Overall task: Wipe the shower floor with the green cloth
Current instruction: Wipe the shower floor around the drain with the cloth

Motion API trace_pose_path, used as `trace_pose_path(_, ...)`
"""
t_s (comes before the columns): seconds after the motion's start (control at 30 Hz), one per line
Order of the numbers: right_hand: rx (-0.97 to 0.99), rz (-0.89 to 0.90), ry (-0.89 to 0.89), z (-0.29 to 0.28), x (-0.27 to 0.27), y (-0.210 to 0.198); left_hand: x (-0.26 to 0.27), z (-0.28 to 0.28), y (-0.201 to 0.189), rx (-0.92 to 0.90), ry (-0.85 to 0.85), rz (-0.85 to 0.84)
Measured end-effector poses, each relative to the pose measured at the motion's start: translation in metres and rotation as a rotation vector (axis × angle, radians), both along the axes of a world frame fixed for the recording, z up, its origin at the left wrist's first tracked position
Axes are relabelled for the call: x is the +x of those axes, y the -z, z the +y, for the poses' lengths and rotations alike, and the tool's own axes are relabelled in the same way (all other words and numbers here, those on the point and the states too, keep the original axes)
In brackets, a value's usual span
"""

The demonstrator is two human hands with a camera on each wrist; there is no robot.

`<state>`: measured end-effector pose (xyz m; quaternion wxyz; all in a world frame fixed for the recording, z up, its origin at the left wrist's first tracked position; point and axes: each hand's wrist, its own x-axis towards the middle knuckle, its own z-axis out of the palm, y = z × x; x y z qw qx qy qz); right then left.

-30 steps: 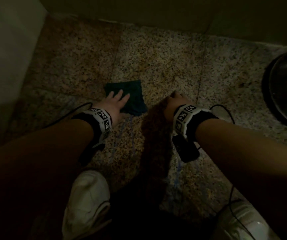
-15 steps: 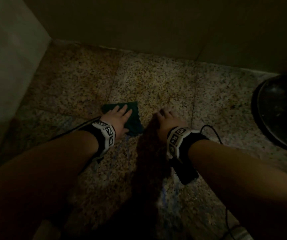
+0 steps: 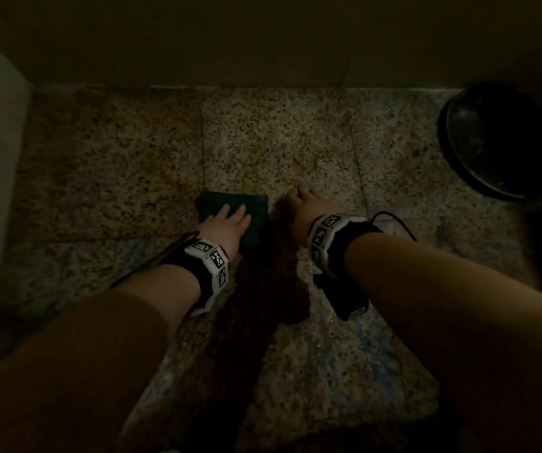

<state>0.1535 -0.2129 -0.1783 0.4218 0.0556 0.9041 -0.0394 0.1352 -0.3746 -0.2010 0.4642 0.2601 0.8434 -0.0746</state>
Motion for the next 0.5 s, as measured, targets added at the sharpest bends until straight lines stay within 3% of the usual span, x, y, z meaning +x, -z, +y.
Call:
trace_pose_path(0.23,-0.01,-0.08,0.026,-0.024,0.006,0.026,-0.005,-0.021,0.011,0.084,-0.056,0.006)
trace_pose_path(0.5,-0.045,-0.082,0.025,-0.022,0.003,0.029,-0.054,-0.002,0.005,-0.008,-0.106,0.064)
